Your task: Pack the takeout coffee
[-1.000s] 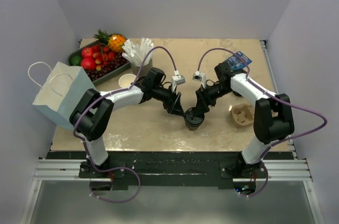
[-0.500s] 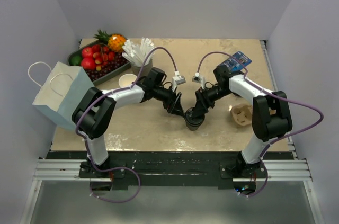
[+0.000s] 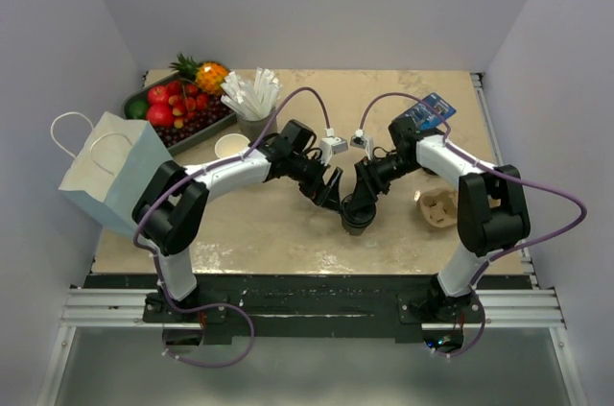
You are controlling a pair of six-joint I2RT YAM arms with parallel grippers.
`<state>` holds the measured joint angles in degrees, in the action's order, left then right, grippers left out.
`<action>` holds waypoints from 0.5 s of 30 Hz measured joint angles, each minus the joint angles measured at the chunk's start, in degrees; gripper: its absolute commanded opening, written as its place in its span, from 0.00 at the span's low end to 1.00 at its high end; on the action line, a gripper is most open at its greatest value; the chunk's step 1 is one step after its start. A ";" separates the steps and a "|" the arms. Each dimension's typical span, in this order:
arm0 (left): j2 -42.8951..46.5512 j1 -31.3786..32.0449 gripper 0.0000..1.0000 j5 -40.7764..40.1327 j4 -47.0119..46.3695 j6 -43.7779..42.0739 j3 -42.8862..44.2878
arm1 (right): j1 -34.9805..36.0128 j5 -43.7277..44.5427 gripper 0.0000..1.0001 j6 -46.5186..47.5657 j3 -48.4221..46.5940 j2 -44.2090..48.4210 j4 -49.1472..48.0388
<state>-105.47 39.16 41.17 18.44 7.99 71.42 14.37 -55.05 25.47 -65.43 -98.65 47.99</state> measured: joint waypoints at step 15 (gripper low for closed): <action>1.20 1.11 0.87 -4.83 2.05 -0.09 0.46 | -0.04 0.00 0.69 -0.02 0.02 0.00 0.00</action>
<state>-104.27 40.27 36.34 20.49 7.90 71.88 14.33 -55.05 25.45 -65.41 -98.65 47.99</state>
